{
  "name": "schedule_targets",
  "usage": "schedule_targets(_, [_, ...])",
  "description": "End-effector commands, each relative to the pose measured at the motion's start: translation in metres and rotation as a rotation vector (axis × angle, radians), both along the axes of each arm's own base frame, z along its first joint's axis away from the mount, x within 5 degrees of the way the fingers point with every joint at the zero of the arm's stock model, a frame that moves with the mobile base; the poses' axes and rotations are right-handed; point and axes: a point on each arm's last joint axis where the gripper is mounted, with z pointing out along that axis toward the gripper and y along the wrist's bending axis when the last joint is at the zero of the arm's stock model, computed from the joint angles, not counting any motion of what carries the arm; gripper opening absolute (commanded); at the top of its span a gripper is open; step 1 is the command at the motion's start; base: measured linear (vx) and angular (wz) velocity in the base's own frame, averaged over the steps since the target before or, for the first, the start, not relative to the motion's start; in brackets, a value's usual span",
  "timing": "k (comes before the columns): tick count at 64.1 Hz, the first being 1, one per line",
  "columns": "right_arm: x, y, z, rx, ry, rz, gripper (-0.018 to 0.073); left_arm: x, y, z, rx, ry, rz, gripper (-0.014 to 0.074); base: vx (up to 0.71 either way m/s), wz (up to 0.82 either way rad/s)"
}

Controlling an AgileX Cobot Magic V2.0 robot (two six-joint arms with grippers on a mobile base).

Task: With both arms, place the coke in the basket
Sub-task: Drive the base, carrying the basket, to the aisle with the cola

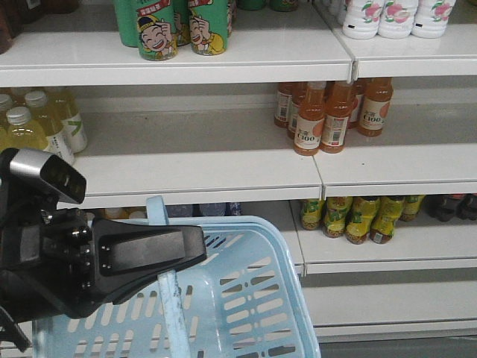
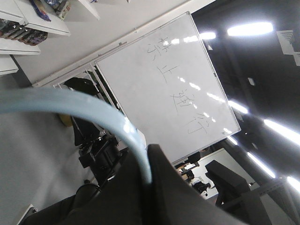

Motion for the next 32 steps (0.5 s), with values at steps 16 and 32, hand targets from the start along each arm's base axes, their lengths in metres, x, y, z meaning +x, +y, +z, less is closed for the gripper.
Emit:
schedule_targets(16, [0.0002, 0.0016, 0.003, -0.016, -0.054, 0.015, -0.0005, -0.0115, 0.0016, 0.0269, -0.173, -0.067, -0.103, -0.0006, -0.03, -0.22])
schedule_targets(32, [0.0002, 0.0016, 0.003, -0.016, -0.054, 0.015, -0.0005, -0.0115, 0.0016, 0.0269, -0.173, -0.067, -0.103, -0.0006, -0.05, -0.42])
